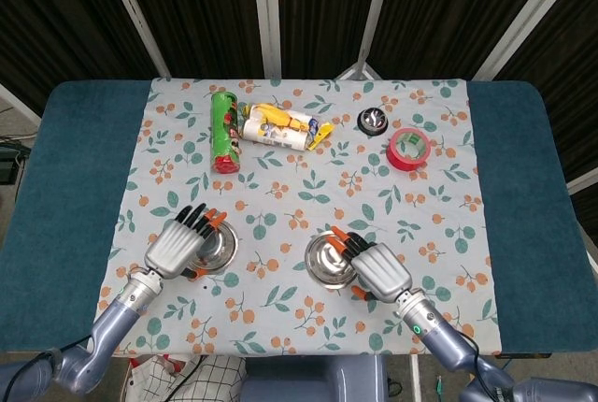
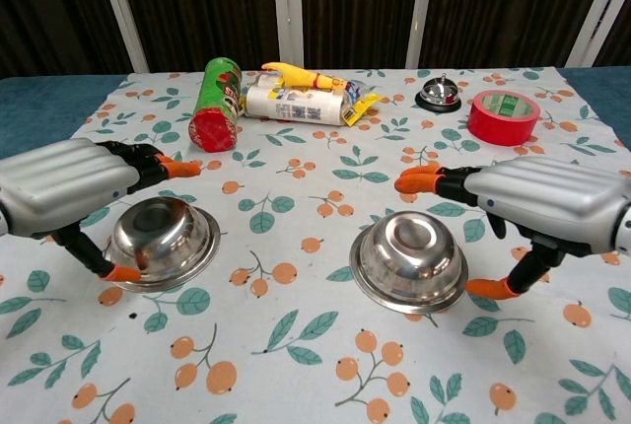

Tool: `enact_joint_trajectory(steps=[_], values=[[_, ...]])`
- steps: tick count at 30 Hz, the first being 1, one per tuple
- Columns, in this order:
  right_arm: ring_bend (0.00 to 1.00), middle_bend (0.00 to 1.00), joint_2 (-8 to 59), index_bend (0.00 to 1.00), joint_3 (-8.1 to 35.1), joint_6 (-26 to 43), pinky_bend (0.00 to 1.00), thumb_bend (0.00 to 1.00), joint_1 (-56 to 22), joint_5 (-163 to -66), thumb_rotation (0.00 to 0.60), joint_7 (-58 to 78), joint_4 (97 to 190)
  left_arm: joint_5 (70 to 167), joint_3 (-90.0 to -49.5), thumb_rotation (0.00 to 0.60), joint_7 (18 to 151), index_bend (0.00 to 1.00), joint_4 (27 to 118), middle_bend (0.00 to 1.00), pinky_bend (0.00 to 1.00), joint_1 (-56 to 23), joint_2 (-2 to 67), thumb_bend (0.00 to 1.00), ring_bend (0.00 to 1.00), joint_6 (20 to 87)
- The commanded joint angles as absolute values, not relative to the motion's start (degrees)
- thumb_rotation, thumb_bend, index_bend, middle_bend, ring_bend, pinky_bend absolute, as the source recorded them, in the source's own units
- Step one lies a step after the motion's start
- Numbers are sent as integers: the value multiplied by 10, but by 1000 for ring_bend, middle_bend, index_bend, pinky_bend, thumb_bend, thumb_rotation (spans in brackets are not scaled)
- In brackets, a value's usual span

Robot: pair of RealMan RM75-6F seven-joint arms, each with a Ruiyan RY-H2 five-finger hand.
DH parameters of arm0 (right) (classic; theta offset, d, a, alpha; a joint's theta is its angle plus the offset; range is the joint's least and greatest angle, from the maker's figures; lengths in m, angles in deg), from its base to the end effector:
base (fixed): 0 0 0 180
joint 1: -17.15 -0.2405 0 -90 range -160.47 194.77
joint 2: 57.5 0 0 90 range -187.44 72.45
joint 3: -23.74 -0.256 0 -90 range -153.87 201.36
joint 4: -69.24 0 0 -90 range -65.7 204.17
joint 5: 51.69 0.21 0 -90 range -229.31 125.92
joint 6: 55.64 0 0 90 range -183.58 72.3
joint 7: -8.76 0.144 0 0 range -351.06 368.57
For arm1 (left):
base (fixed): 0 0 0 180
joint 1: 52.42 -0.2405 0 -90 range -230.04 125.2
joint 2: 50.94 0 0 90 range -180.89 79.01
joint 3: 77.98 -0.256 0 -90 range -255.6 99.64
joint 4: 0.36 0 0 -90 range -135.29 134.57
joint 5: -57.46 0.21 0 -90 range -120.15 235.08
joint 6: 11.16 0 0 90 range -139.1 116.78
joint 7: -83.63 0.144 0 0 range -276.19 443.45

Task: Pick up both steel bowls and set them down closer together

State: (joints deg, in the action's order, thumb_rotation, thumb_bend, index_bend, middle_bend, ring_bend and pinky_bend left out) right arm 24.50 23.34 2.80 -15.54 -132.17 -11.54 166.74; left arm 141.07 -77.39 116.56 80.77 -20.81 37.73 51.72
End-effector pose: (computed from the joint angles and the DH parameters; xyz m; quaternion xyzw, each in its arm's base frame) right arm -0.1660 -0.2527 -0.0082 0.8008 -0.3419 0.3542 0.3411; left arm -0.2032 0.2779 -0.0210 -0.8221 -0.1873 -0.2937 0.4503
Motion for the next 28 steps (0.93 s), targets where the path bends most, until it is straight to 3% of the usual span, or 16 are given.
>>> enact_joint_trajectory(steps=[1,5,7,10,12,15,17,20,24,28], values=[[71,0,229,0,234,22,454,329,-155,-1319,589,-103,1687,1424,-775,399,1151,0,812,41,122,-209,376,52,30,528],[8,0,209,0,237,39,392,329,-148,-1340,526,-92,1716,1453,-779,400,1123,0,840,40,123,-220,354,52,30,567],[0,0,199,0,238,56,369,329,-142,-1356,523,-89,1725,1468,-781,398,1115,0,854,36,123,-229,342,57,19,591],[0,0,179,0,247,100,316,329,-121,-1388,553,-98,1734,1486,-795,399,1106,0,879,22,119,-259,318,66,4,641],[0,0,155,0,262,118,212,329,-101,-1389,588,-113,1748,1485,-812,406,1108,0,897,8,107,-291,299,67,0,674],[0,0,115,0,287,176,131,329,-51,-1387,600,-175,1751,1451,-837,423,1143,0,920,0,95,-356,274,66,0,726],[0,0,123,0,300,282,114,329,17,-1403,600,-211,1712,1451,-842,428,1132,0,902,0,94,-404,274,66,0,792],[0,0,145,0,303,362,92,329,72,-1416,600,-184,1652,1451,-839,446,1114,0,889,0,94,-434,271,66,0,833],[0,0,149,0,283,405,87,329,105,-1398,600,-154,1612,1464,-833,451,1094,0,889,0,95,-460,257,66,0,874],[0,0,135,0,271,406,86,329,117,-1383,600,-128,1618,1461,-829,451,1076,0,895,0,95,-462,243,66,0,858]])
